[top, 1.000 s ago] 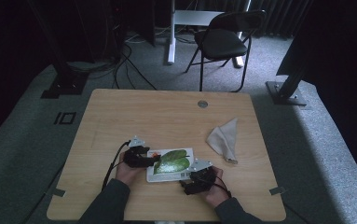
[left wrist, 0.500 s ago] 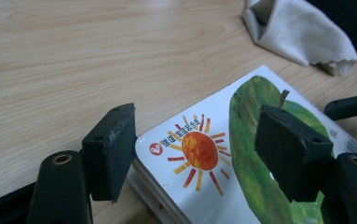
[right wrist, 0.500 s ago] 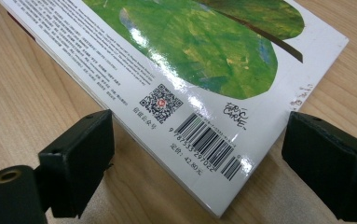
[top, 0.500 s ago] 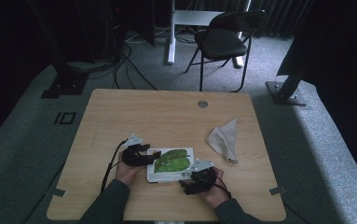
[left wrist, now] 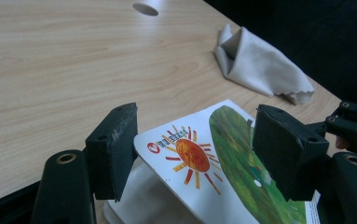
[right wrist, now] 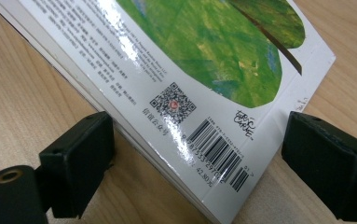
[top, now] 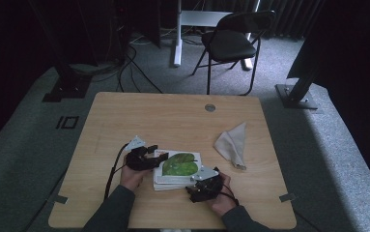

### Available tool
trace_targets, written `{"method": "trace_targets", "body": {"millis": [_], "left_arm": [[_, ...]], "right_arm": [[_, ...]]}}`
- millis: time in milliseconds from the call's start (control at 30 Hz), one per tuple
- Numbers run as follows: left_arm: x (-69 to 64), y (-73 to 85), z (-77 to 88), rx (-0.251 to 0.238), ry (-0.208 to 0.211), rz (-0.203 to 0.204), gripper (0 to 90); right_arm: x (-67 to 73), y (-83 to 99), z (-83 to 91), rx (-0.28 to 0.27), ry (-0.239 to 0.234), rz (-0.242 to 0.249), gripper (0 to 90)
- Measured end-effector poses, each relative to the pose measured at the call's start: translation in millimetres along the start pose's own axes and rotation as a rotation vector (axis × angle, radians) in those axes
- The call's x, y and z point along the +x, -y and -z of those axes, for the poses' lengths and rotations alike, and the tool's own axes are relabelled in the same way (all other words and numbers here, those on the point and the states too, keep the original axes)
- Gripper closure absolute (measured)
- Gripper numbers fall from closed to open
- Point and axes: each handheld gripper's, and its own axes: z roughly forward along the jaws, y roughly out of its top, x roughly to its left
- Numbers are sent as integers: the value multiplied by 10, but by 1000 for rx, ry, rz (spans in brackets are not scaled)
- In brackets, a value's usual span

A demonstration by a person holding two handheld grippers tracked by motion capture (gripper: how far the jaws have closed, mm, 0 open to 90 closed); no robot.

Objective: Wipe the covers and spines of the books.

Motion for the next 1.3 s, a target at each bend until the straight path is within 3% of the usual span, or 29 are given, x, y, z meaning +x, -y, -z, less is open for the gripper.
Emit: {"method": "trace_targets", "body": {"millis": [200,433,633,933,1100,1300], "left_arm": [[27,22,-20,20,-19,-9,318],[74,80,-30,44,-39,-11,314],[86,83,-31,38,-58,-19,302],[116,128,-34,52,-95,-17,272],[128,118,-19,36,-81,16,276],[89,84,10,9,-98,20,283]], "right_arm": [[15,0,3,-15,13,7,115],[-72,15,46,-45,-10,-66,193],[-93,25,46,-46,-16,-82,238],[-157,49,10,-40,-39,-152,304],[-155,47,6,-40,-42,-158,305],[-143,37,2,-43,-48,-161,305]]}}
